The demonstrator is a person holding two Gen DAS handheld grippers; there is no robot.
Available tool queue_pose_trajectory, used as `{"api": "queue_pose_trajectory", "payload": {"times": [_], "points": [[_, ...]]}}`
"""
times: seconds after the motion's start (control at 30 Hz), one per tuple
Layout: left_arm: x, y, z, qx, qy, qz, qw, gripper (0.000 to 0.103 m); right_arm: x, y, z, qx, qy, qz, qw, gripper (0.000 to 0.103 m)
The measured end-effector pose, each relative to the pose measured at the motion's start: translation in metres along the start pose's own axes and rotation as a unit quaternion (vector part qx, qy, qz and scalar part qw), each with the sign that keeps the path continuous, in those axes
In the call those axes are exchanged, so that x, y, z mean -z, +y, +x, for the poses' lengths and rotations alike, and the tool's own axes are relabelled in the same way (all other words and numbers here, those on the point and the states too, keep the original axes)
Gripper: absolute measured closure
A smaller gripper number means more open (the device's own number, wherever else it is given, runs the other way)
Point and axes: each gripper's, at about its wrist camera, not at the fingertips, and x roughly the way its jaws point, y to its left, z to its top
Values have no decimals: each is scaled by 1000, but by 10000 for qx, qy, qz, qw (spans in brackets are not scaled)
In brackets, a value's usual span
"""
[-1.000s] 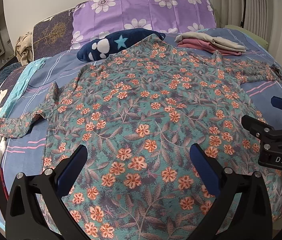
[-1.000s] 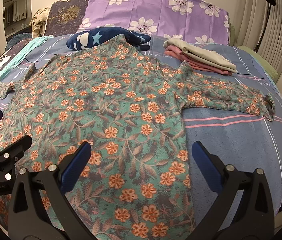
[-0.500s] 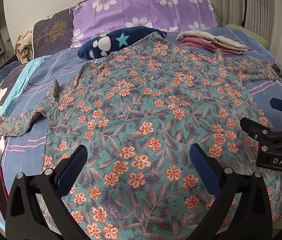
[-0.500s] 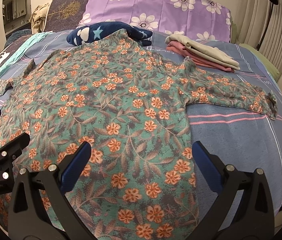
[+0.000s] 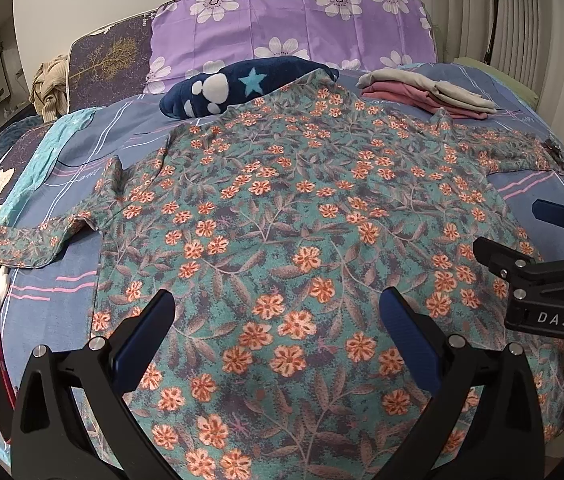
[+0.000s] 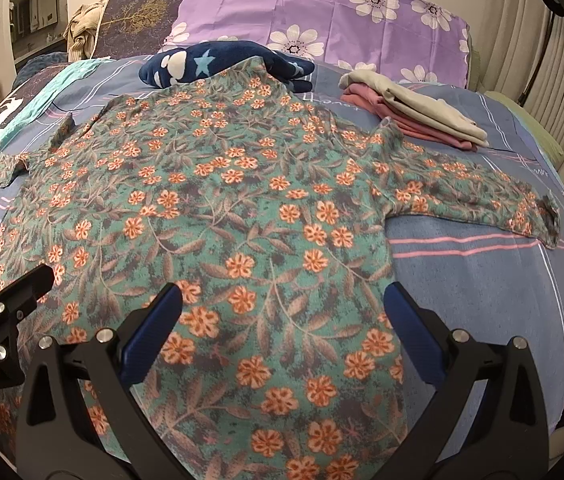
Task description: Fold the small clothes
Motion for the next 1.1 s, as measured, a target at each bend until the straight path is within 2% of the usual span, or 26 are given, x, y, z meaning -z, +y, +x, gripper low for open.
{"api": "queue_pose_trajectory", "payload": {"times": [0.1, 0.2, 0.27, 0.4, 0.47, 0.5, 0.53, 0.6, 0.63, 0.7, 0.77, 0.83, 0.9, 0.93, 0.97, 1.0, 1.07, 1.1], "points": [[-2, 12, 2, 127, 32, -177, 9998, 1, -4, -1, 2, 8, -1, 32, 10000, 2], [-8, 46, 6, 435, 93, -568, 9974, 1, -6, -5, 4, 19, 21, 140, 9999, 2], [-11, 74, 5, 358, 3, -922, 9951, 1, -5, -8, 6, 55, 43, 172, 9998, 2], [-15, 157, 4, -60, -253, -1951, 9804, 1, -1, -11, 10, 119, 96, 185, 9997, 2], [-12, 205, 12, -257, -210, -2478, 9682, 5, 0, -12, 12, 108, 127, 185, 9997, 2], [-9, 233, 19, -352, -139, -2769, 9602, 15, 0, -12, 12, 109, 130, 178, 9997, 2], [-8, 252, 24, -365, -76, -2981, 9538, 20, 1, -12, 12, 115, 127, 170, 9997, 2], [-3, 289, 32, -285, -55, -3431, 9388, 36, 1, -12, 13, 138, 121, 133, 9997, 2], [0, 312, 36, -234, -62, -3727, 9276, 40, 1, -12, 13, 157, 125, 114, 9997, 2], [-1, 343, 41, -211, -82, -4018, 9155, 50, 0, -11, 13, 198, 139, 72, 9997, 2], [-6, 376, 42, -508, -147, -4215, 9053, 50, -1, -11, 13, 238, 134, 46, 9996, 2], [-7, 406, 43, -993, -44, -4360, 8944, 48, -1, -11, 11, 283, 121, 33, 9995, 2], [-1, 434, 46, -1300, 25, -4630, 8768, 35, -1, -13, 12, 338, 132, 44, 9993, 2], [6, 452, 47, -1371, 41, -4886, 8617, 34, -1, -14, 12, 356, 145, 59, 9992, 2], [10, 463, 49, -1377, 42, -5033, 8531, 34, -1, -15, 13, 379, 165, 88, 9991, 2], [17, 475, 52, -1336, 49, -5241, 8411, 34, -1, -16, 14, 394, 183, 118, 9990, 2], [24, 487, 57, -1197, 13, -5435, 8308, 34, -2, -18, 17, 418, 217, 168, 9987, 2], [25, 490, 59, -1164, -10, -5468, 8292, 35, -3, -18, 19, 424, 233, 181, 9987, 2]]}}
